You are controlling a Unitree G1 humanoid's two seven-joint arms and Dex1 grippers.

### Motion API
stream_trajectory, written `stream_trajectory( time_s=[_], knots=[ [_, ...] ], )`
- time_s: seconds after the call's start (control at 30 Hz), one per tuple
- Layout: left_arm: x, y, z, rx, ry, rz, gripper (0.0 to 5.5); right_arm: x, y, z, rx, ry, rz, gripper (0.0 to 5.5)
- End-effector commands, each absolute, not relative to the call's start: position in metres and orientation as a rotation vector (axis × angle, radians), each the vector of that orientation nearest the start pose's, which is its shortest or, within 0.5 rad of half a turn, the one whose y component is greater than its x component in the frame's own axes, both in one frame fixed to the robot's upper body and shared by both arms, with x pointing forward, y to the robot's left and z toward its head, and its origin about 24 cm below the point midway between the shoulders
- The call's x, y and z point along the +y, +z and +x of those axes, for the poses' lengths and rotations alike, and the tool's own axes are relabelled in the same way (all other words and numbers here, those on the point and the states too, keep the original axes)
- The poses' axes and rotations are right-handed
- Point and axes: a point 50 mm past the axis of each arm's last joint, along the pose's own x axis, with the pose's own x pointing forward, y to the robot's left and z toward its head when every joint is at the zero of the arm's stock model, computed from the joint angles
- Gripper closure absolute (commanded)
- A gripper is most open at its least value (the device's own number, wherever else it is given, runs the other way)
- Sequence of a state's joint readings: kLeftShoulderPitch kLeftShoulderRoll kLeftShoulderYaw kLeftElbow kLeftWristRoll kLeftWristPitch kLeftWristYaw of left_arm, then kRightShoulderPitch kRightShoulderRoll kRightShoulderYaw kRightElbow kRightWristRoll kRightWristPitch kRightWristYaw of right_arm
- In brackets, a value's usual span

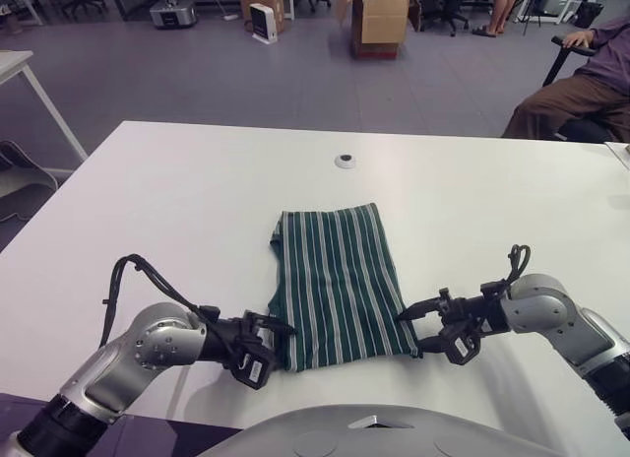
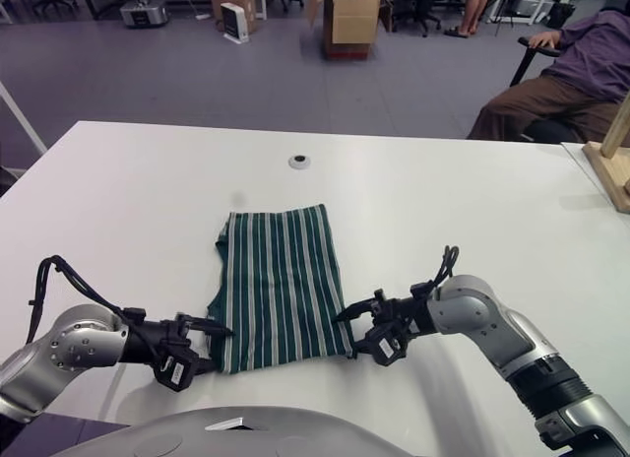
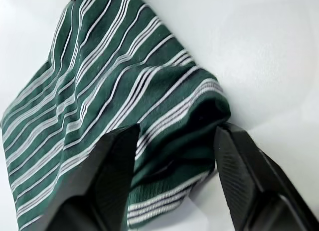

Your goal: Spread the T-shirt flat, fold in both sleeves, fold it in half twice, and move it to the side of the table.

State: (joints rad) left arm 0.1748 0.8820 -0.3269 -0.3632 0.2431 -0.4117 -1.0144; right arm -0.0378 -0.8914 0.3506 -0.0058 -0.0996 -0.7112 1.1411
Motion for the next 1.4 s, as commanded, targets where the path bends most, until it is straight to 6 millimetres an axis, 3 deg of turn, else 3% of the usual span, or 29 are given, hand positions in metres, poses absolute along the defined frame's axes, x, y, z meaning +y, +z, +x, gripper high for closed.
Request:
stream_trajectory(
  time_s=[0.03, 0.33, 0.5, 0.57, 0.7, 0.83, 0.9, 0.97, 1.13, 1.23, 1.37, 1.4],
  knots=[
    [0.163, 0.054, 0.155, 0.068, -1.619, 1.129, 3.61, -0.19, 0.057, 0.189, 0.0, 1.707, -1.128, 2.93],
    [0.171, 0.04, 0.154, 0.148, -1.617, 1.06, 5.25, -0.189, 0.056, 0.187, 0.011, 1.723, -1.096, 4.67],
    [0.169, 0.04, 0.155, 0.18, -1.578, 0.927, 5.43, -0.19, 0.054, 0.186, 0.052, 1.719, -1.045, 5.43],
    [0.17, 0.044, 0.156, 0.218, -1.559, 0.844, 5.43, -0.192, 0.055, 0.185, 0.094, 1.72, -1.001, 5.5],
    [0.178, 0.076, 0.158, 0.326, -1.543, 0.538, 5.45, -0.201, 0.073, 0.178, 0.251, 1.763, -0.792, 5.5],
    [0.176, 0.123, 0.151, 0.36, -1.624, 0.259, 5.45, -0.215, 0.115, 0.17, 0.497, 1.837, -0.436, 5.5],
    [0.169, 0.144, 0.155, 0.326, -1.648, 0.136, 5.45, -0.219, 0.135, 0.181, 0.55, 1.826, -0.288, 5.5],
    [0.167, 0.151, 0.168, 0.332, -1.634, 0.08, 5.45, -0.225, 0.144, 0.202, 0.555, 1.76, -0.171, 5.5],
    [0.181, 0.135, 0.222, 0.447, -1.492, 0.014, 5.45, -0.227, 0.139, 0.26, 0.544, 1.576, -0.014, 5.5],
    [0.184, 0.109, 0.245, 0.521, -1.422, 0.05, 5.45, -0.22, 0.114, 0.281, 0.605, 1.503, -0.042, 5.5],
    [0.18, 0.07, 0.264, 0.595, -1.307, 0.096, 5.45, -0.213, 0.084, 0.303, 0.631, 1.279, -0.031, 5.5],
    [0.183, 0.063, 0.269, 0.607, -1.26, 0.095, 5.09, -0.213, 0.081, 0.308, 0.627, 1.219, -0.017, 5.16]
  ],
)
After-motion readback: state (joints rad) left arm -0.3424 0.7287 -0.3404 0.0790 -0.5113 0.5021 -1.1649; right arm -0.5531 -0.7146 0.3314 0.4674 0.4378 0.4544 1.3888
